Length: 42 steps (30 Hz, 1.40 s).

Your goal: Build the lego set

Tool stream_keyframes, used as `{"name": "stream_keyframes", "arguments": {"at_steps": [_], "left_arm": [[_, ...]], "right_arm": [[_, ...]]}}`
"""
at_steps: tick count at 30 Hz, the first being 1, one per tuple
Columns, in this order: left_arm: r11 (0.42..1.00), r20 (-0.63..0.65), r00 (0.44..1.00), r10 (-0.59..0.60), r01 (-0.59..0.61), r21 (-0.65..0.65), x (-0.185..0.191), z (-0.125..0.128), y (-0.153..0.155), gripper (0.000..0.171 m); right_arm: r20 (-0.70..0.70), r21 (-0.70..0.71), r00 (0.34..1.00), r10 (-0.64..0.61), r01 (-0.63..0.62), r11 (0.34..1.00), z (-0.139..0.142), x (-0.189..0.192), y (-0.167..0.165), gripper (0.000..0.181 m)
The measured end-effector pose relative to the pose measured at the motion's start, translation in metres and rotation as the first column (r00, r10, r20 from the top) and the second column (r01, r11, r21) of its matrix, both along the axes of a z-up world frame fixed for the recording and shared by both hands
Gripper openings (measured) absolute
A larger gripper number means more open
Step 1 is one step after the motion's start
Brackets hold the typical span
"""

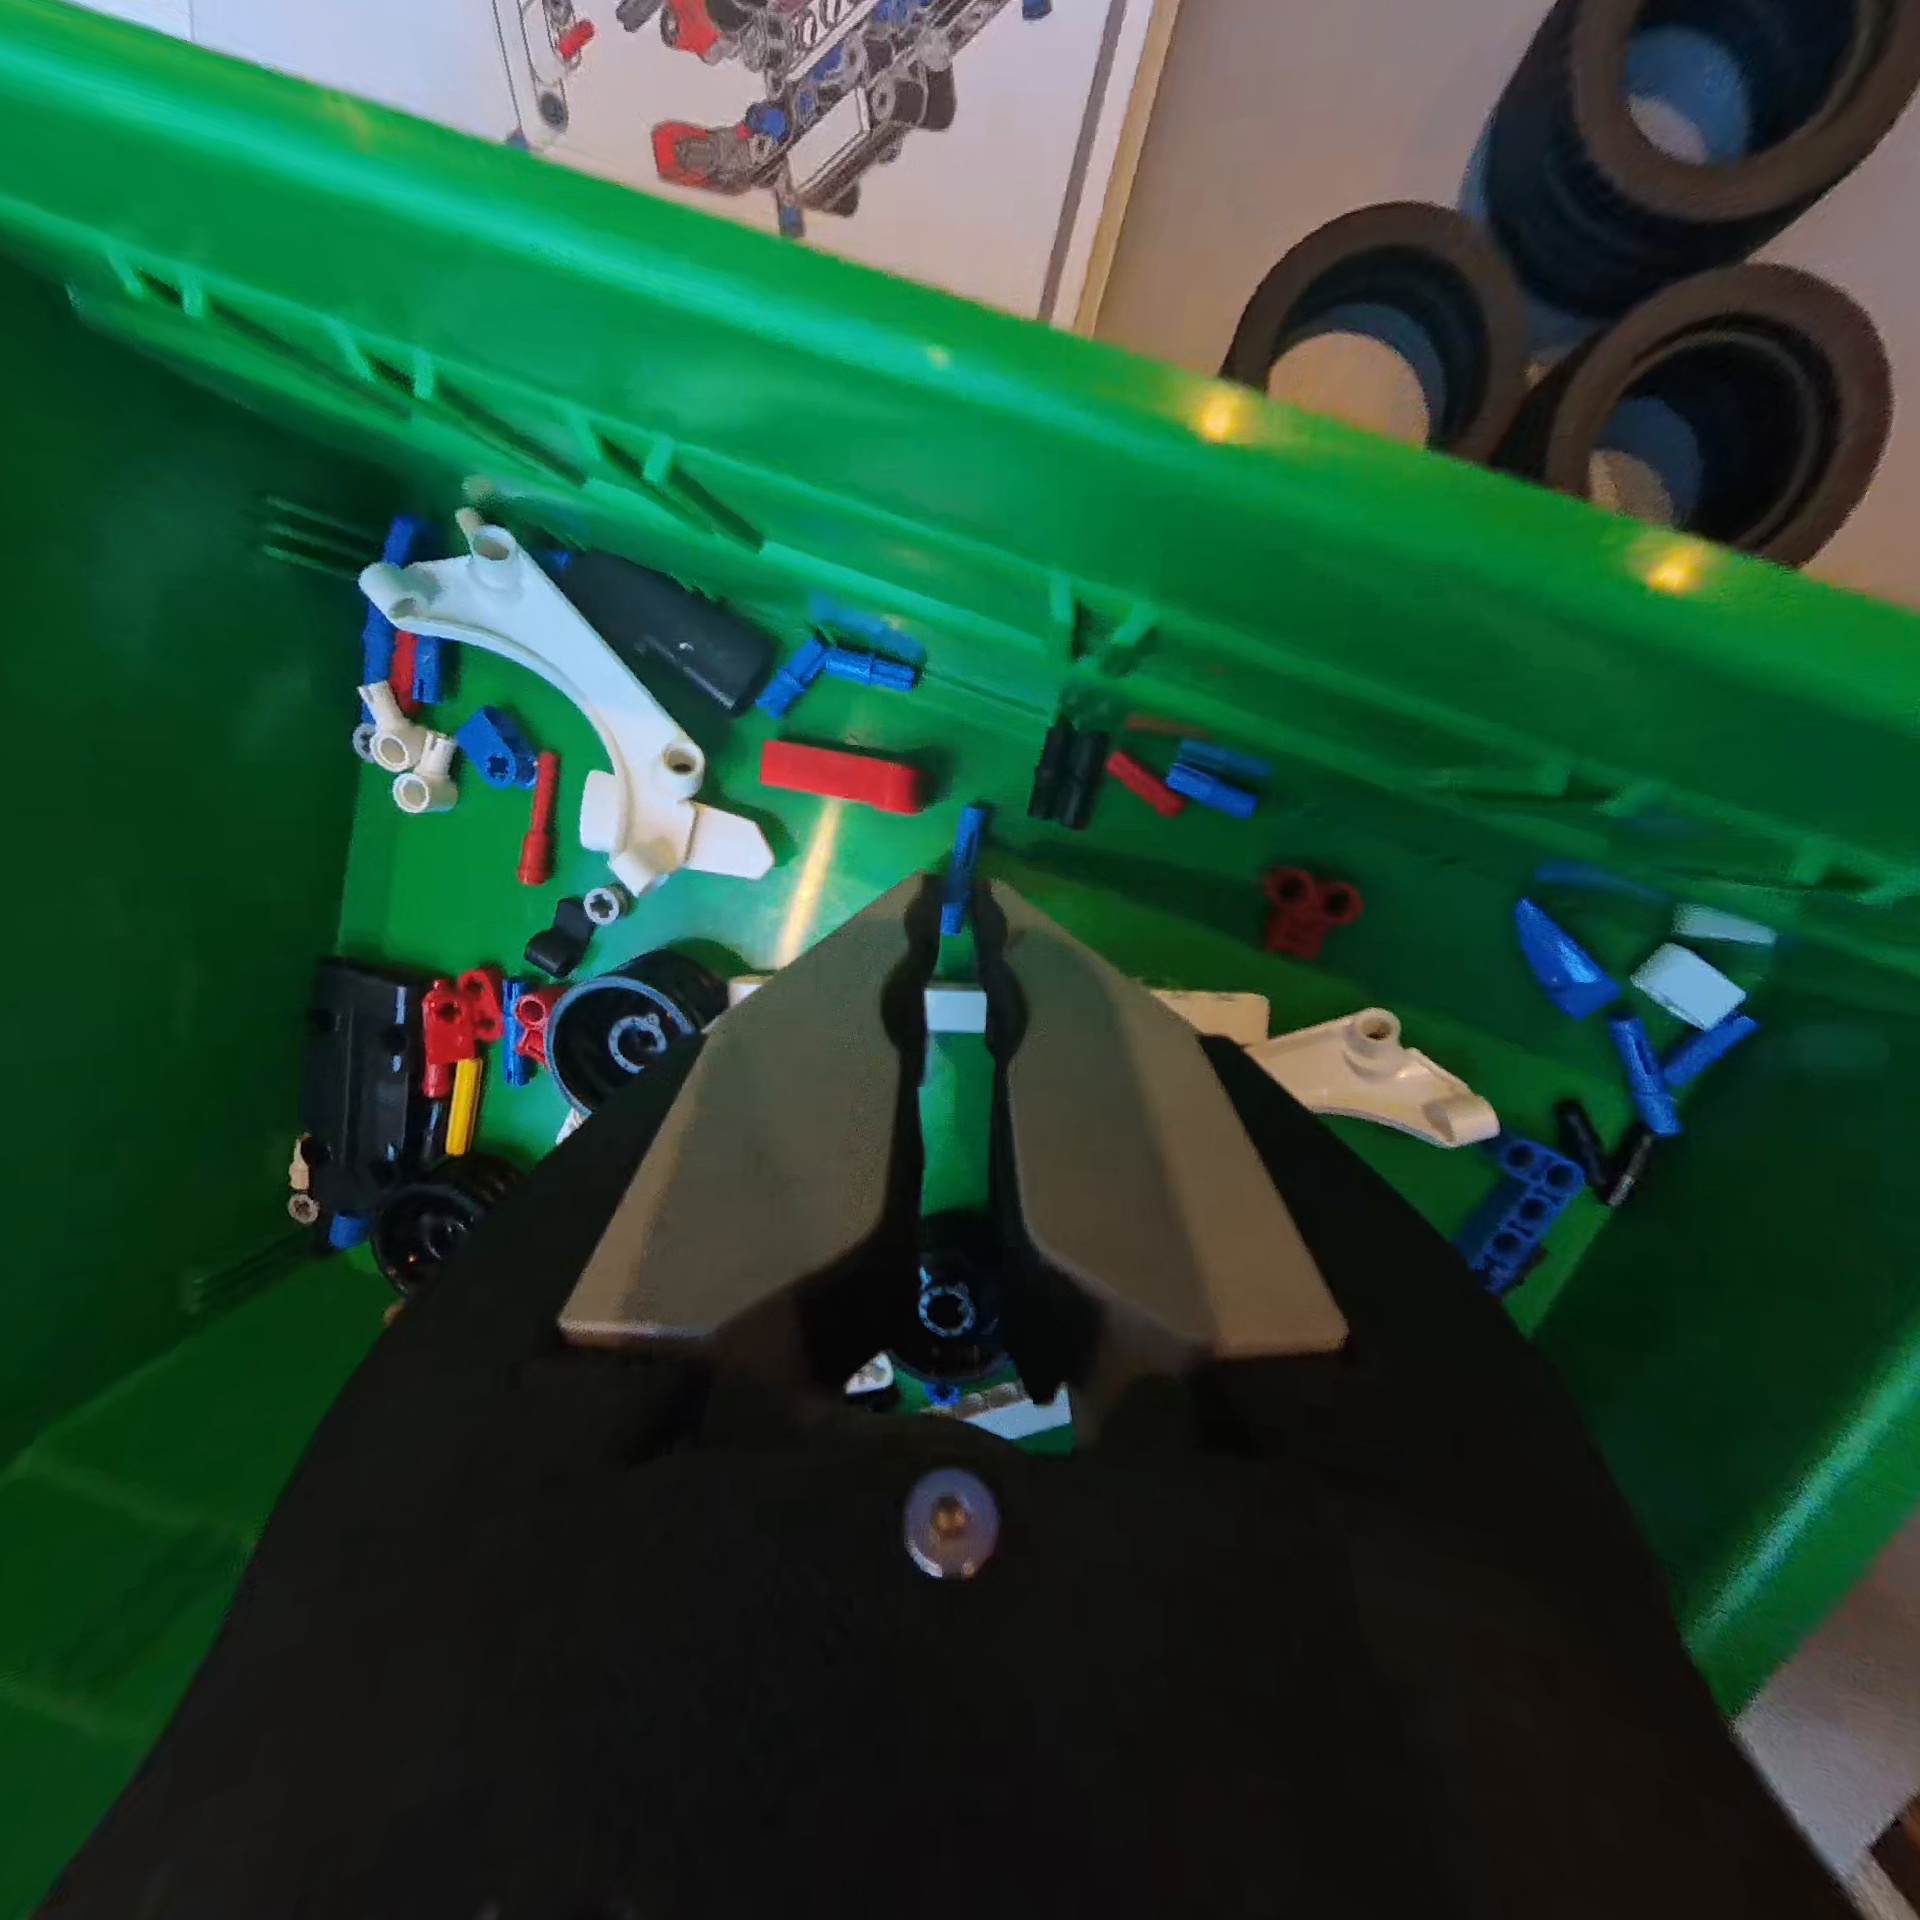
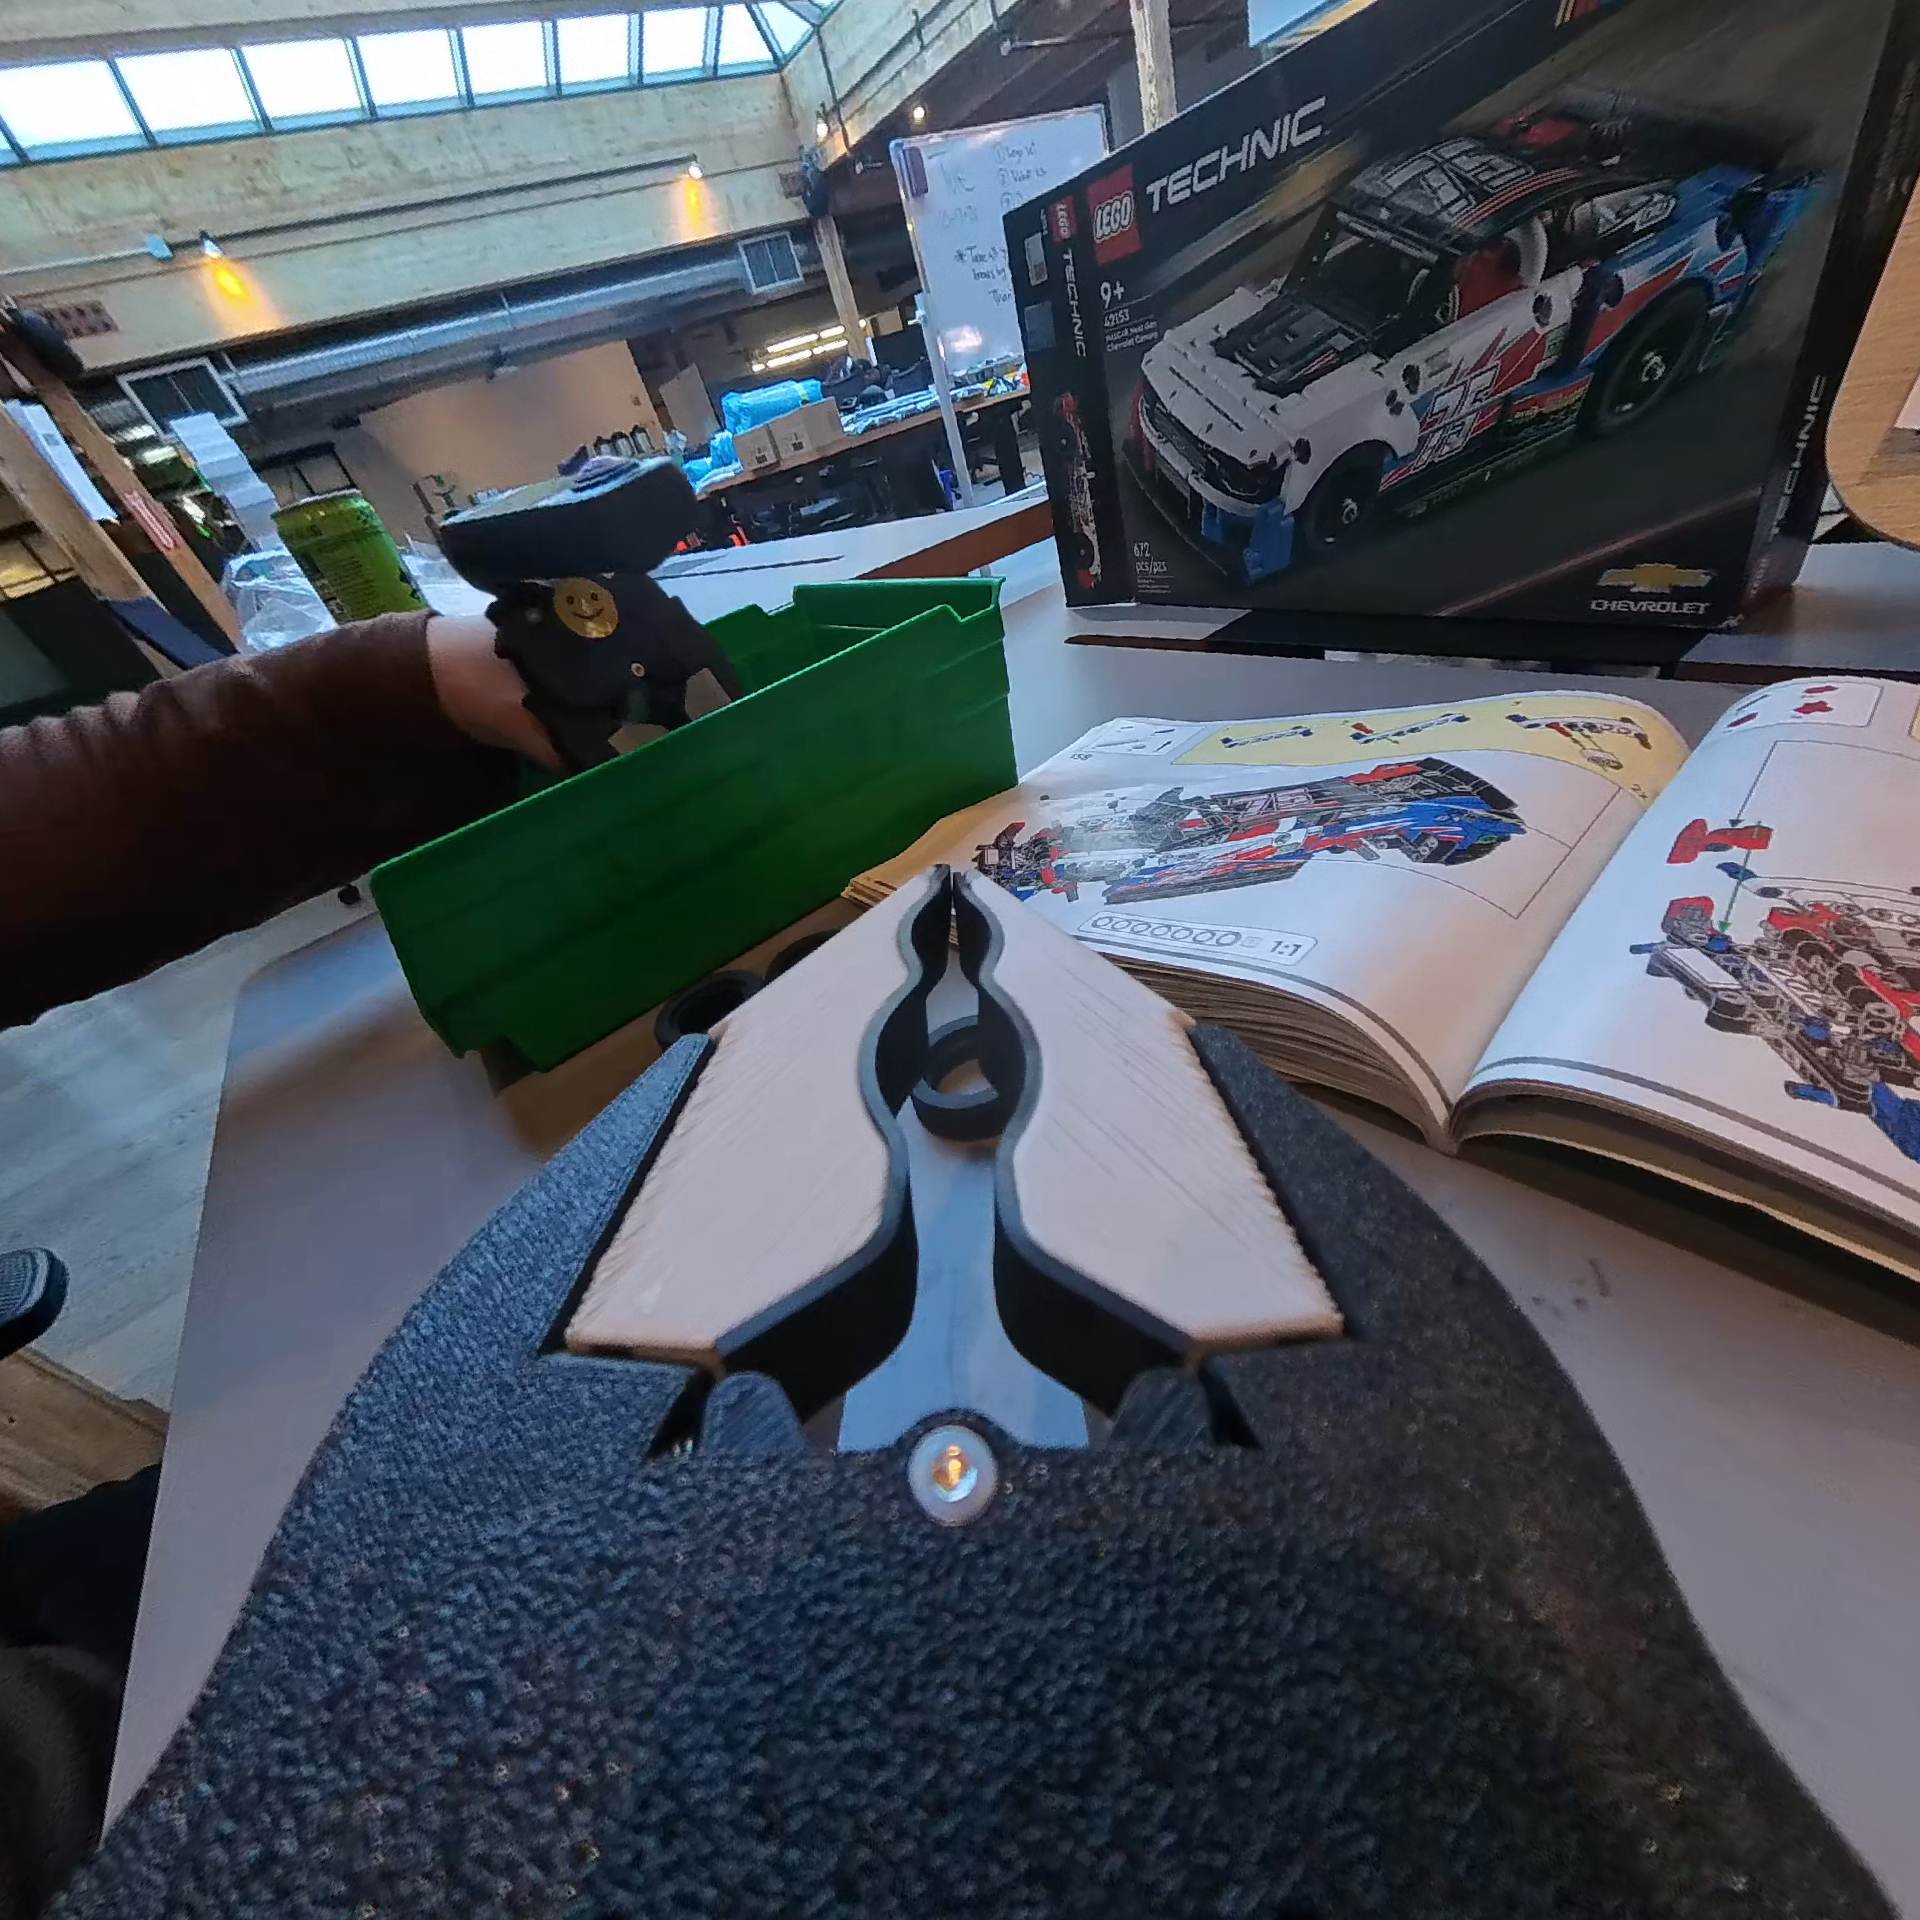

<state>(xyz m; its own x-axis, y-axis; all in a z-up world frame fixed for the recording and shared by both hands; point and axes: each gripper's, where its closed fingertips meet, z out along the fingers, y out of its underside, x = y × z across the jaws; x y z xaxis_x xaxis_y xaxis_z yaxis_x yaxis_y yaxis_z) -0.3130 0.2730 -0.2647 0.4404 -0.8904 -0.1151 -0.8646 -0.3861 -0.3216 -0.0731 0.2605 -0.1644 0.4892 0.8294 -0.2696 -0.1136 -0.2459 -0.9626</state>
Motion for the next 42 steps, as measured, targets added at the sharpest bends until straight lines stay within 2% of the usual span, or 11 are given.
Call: {"name": "stream_keyframes", "arguments": {"at_steps": [6,11,13,15,17,20,23,26,31,32,42], "left_arm": [[0.991,-0.028,0.994,0.105,-0.103,0.080,-0.007,0.012,0.008,0.003],[0.868,0.182,0.941,0.284,-0.334,0.368,0.001,0.111,0.009,0.003],[0.849,0.341,0.916,0.213,-0.346,0.400,0.039,0.156,-0.021,0.003],[0.877,0.442,0.893,0.080,-0.274,0.395,0.092,0.179,-0.064,0.002],[0.905,0.450,0.893,0.001,-0.192,0.379,0.136,0.171,-0.101,0.002],[0.959,0.397,0.918,0.021,-0.131,0.253,0.178,0.110,-0.130,0.003],[0.966,0.307,0.940,0.150,-0.205,0.156,0.177,0.046,-0.128,0.003],[0.954,0.305,0.916,0.260,-0.292,0.066,0.170,0.016,-0.124,0.002],[0.951,0.310,0.902,0.302,-0.308,-0.029,0.171,-0.002,-0.131,0.004],[0.950,0.301,0.904,0.302,-0.310,-0.022,0.170,-0.004,-0.132,0.014],[0.960,0.319,0.912,0.259,-0.280,0.022,0.166,0.006,-0.143,0.029]], "right_arm": [[-0.018,-0.005,1.000,0.008,-0.008,1.000,0.001,0.001,0.000,0.000],[-0.019,-0.008,1.000,0.009,-0.009,1.000,0.001,0.002,0.000,0.000],[-0.013,-0.004,1.000,0.010,-0.010,1.000,0.001,0.001,-0.001,0.000],[-0.008,-0.001,1.000,0.012,-0.012,1.000,0.001,0.000,-0.001,0.000],[-0.005,0.004,1.000,0.016,-0.016,1.000,0.001,-0.001,-0.002,0.000],[0.000,0.010,1.000,0.022,-0.022,1.000,0.001,-0.002,-0.004,0.000],[0.003,0.016,1.000,0.027,-0.027,1.000,0.001,-0.002,-0.006,0.000],[0.007,0.022,1.000,0.030,-0.030,0.999,0.001,-0.002,-0.009,0.000],[0.013,0.020,0.999,0.037,-0.037,0.999,0.001,-0.003,-0.010,0.000],[0.013,0.020,0.999,0.037,-0.037,0.999,0.001,-0.003,-0.010,0.000],[0.010,0.010,0.999,0.033,-0.033,0.999,0.000,-0.003,-0.008,0.000]]}}
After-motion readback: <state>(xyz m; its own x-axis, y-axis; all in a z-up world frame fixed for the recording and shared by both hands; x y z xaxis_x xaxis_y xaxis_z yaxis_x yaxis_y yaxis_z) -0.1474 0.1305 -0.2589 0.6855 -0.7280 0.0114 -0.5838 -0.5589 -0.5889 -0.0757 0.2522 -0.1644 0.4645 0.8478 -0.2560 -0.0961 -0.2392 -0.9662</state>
